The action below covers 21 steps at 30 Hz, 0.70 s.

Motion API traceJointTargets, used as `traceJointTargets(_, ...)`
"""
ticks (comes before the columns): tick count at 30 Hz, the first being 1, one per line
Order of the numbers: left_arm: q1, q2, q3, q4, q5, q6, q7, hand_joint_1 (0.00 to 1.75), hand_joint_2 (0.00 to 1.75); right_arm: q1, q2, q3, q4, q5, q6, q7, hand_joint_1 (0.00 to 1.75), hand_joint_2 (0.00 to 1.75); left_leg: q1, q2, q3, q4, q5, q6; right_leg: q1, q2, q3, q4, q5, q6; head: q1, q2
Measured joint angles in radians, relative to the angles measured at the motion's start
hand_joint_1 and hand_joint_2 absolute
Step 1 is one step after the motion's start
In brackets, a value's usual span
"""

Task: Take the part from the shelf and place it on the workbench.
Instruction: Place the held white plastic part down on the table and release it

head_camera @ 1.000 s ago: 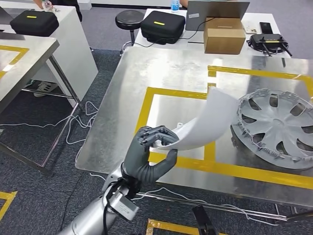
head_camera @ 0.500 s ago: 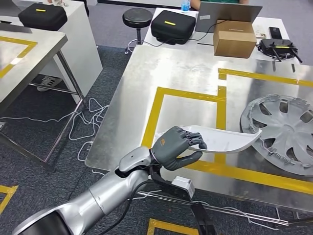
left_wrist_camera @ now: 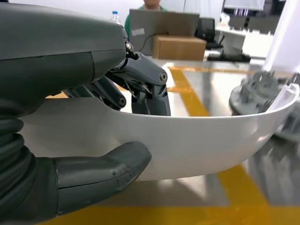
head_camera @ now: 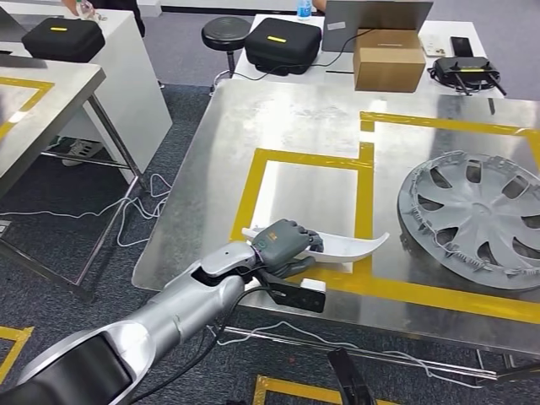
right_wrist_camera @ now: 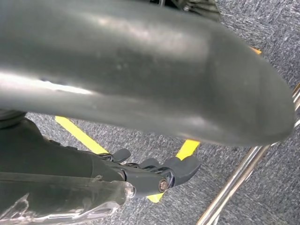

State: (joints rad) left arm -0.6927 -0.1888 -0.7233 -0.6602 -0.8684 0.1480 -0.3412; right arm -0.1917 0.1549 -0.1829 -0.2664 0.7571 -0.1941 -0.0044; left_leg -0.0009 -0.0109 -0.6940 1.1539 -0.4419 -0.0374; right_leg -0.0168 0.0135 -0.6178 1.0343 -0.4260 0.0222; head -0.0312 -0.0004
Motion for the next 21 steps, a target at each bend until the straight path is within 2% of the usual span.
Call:
traceJointTargets(2,-0.025,-0.005,-0.014,0.038,-0.034,-0.04,0.01,1.75,1.75,-0.002,0.0,0.005,0.0,0.0,0.002,0.001,0.0,0.0,-0.001,0.0,0.058,-0.115,0.033,0.007,0.004,0.0,-0.002,0.002,-0.001,0.008,0.0,0.0)
traceJointTargets(3,-0.035,-0.008,-0.023,0.056,-0.049,-0.062,0.021,1.75,1.75,-0.003,0.0,0.009,0.0,0.0,0.003,0.002,0.0,0.0,-0.002,0.0,0.071,-0.14,0.034,0.01,0.005,0.0,-0.004,0.001,0.0,0.014,0.0,0.0)
traceJointTargets(5,-0.046,-0.012,-0.036,0.091,-0.067,-0.1,0.05,1.75,1.75,-0.004,0.0,0.013,0.0,-0.002,0.002,0.003,0.0,0.0,-0.001,-0.001,0.074,-0.151,0.033,0.018,0.005,-0.001,-0.005,-0.003,0.002,0.027,0.001,0.0)
traceJointTargets(7,-0.054,-0.016,-0.043,0.121,-0.073,-0.125,0.08,1.75,1.75,-0.003,0.0,0.014,-0.001,-0.005,0.0,0.004,0.0,0.0,0.002,-0.001,0.076,-0.156,0.037,0.028,0.005,-0.003,-0.015,0.018,-0.015,0.037,0.005,0.0)
traceJointTargets(8,-0.059,-0.019,-0.045,0.135,-0.074,-0.136,0.094,1.75,1.75,-0.003,0.0,0.014,-0.001,-0.006,-0.001,0.004,0.0,0.0,0.005,-0.001,0.077,-0.158,0.038,0.032,0.005,-0.004,-0.034,0.057,-0.038,0.041,0.008,0.0)
traceJointTargets(10,-0.067,-0.022,-0.049,0.163,-0.073,-0.155,0.117,1.75,1.75,0.0,-0.001,0.014,-0.001,-0.011,-0.004,0.007,0.0,0.0,0.005,-0.001,0.077,-0.158,0.038,0.036,0.005,-0.005,-0.093,0.187,-0.1,0.047,0.015,0.0)
traceJointTargets(11,-0.07,-0.023,-0.05,0.175,-0.072,-0.161,0.127,1.75,1.75,0.003,-0.002,0.013,-0.001,-0.014,-0.005,0.009,0.0,0.0,0.005,-0.001,0.077,-0.158,0.038,0.036,0.005,-0.005,-0.121,0.245,-0.121,0.049,0.016,0.0)
traceJointTargets(12,-0.072,-0.023,-0.05,0.185,-0.071,-0.166,0.136,1.75,1.75,0.006,-0.003,0.013,-0.001,-0.018,-0.007,0.01,0.0,0.0,0.005,-0.001,0.078,-0.158,0.037,0.036,0.005,-0.005,-0.134,0.273,-0.123,0.049,0.016,0.0)
traceJointTargets(13,-0.075,-0.023,-0.05,0.193,-0.071,-0.17,0.144,1.75,1.75,0.008,-0.004,0.013,-0.001,-0.02,-0.009,0.011,0.0,0.0,0.005,-0.001,0.079,-0.158,0.037,0.036,0.005,-0.005,-0.127,0.262,-0.108,0.049,0.016,0.0)
traceJointTargets(14,-0.078,-0.024,-0.05,0.199,-0.072,-0.173,0.15,1.75,1.75,0.009,-0.005,0.013,-0.001,-0.02,-0.012,0.012,0.0,0.0,0.005,-0.001,0.081,-0.158,0.037,0.036,0.004,-0.006,-0.101,0.212,-0.079,0.049,0.016,0.0)
traceJointTargets(15,-0.082,-0.024,-0.05,0.204,-0.072,-0.175,0.154,1.75,1.75,0.009,-0.006,0.013,-0.001,-0.021,-0.013,0.012,0.0,0.0,0.006,-0.002,0.084,-0.158,0.037,0.034,0.003,-0.006,-0.061,0.138,-0.048,0.048,0.016,0.0)
traceJointTargets(17,-0.089,-0.024,-0.05,0.211,-0.074,-0.177,0.159,1.75,1.75,0.007,-0.008,0.013,-0.001,-0.02,-0.015,0.012,0.0,0.0,0.002,-0.004,0.087,-0.158,0.035,0.025,0.004,-0.005,0.005,0.021,-0.013,0.041,0.015,0.0)
traceJointTargets(18,-0.092,-0.024,-0.05,0.215,-0.077,-0.178,0.162,1.75,1.75,0.006,-0.008,0.013,-0.001,-0.02,-0.015,0.012,0.0,0.0,0.0,-0.004,0.088,-0.159,0.035,0.021,0.005,-0.005,0.02,-0.005,-0.009,0.035,0.014,0.0)
traceJointTargets(21,-0.099,-0.022,-0.052,0.225,-0.093,-0.179,0.183,1.75,1.75,0.007,-0.01,0.013,-0.001,-0.021,-0.015,0.013,0.0,0.0,0.0,-0.005,0.092,-0.164,0.034,0.008,0.006,-0.005,0.022,-0.011,-0.002,0.012,0.011,0.0)
